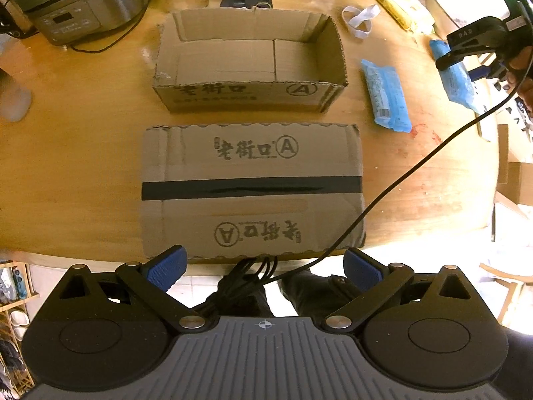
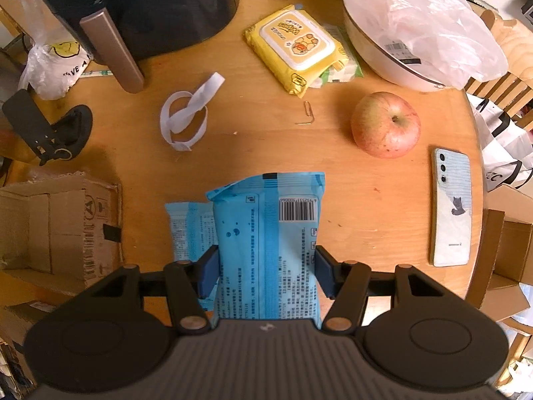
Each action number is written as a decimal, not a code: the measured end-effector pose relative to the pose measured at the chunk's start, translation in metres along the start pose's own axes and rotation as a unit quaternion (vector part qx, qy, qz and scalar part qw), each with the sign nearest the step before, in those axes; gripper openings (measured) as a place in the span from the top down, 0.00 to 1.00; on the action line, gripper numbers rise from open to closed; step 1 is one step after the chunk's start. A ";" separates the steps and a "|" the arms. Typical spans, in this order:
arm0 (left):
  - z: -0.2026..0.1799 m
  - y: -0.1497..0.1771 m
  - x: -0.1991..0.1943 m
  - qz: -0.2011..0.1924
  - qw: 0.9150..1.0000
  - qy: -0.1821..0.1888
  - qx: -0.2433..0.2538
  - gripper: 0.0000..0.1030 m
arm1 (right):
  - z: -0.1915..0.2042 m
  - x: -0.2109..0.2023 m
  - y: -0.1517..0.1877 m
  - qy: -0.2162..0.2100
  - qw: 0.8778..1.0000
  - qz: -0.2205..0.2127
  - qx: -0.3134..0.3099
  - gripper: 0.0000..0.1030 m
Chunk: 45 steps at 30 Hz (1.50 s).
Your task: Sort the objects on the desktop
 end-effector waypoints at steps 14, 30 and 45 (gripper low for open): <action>0.030 0.000 -0.002 -0.003 1.000 -0.002 0.000 0.00 | 0.031 -0.004 0.004 0.001 1.000 -0.003 -0.003 0.44; 0.057 0.004 -0.006 -0.006 1.000 0.003 0.002 0.00 | 0.067 -0.010 0.005 0.002 1.000 -0.011 -0.007 0.45; 0.083 0.006 -0.009 -0.007 1.000 0.008 0.002 0.00 | 0.107 -0.009 0.003 -0.003 1.000 -0.014 -0.023 0.44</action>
Point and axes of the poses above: each gripper's, at about its wrist camera, not at the fingertips, and x roughly the way its jaws point, z to its left, y to its underside, the point moved 9 cm from there along x, roughly the way its jaws point, and after that the axes turned 2 degrees about z, right-handed, at the moved point
